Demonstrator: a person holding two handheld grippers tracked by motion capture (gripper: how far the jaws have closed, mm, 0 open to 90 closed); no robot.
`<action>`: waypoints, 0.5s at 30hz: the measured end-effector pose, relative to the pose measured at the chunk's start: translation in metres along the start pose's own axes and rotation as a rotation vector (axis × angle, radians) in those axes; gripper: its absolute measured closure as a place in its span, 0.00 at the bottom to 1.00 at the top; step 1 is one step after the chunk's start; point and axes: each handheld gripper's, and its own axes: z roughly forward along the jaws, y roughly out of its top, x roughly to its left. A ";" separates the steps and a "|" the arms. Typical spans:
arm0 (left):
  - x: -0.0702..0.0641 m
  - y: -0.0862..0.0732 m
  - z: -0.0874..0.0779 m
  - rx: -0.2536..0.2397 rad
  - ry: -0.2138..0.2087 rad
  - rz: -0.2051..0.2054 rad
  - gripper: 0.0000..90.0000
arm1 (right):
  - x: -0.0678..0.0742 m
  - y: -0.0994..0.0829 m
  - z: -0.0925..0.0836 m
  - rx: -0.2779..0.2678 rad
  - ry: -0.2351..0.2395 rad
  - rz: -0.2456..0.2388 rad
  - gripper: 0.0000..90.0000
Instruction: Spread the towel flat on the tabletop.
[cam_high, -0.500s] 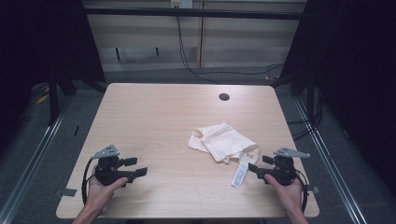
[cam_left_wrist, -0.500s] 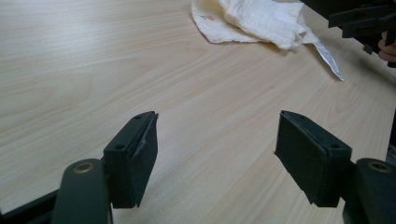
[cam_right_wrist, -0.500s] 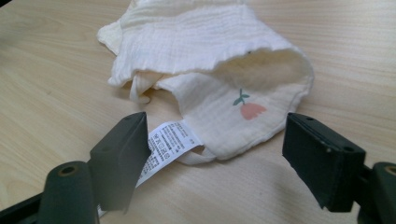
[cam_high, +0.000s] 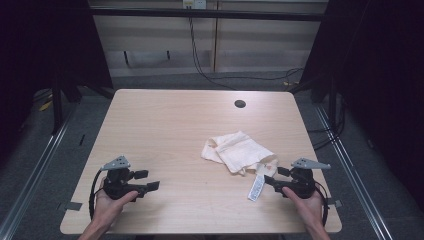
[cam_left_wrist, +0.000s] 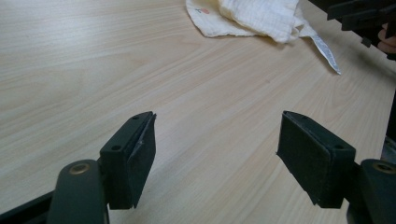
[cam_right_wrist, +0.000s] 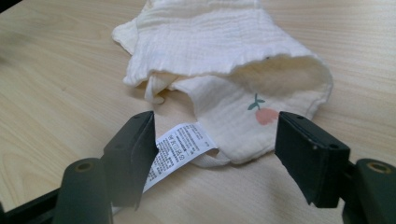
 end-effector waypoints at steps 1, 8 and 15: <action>0.000 0.000 -0.002 -0.005 0.004 0.003 0.31 | 0.001 0.001 0.000 0.000 0.005 0.003 0.32; 0.002 0.000 -0.004 -0.009 0.008 -0.014 0.32 | -0.002 0.023 -0.003 0.002 0.034 -0.012 0.29; -0.004 0.001 -0.001 -0.006 -0.013 -0.014 0.33 | -0.007 0.049 0.009 -0.005 0.061 -0.052 0.29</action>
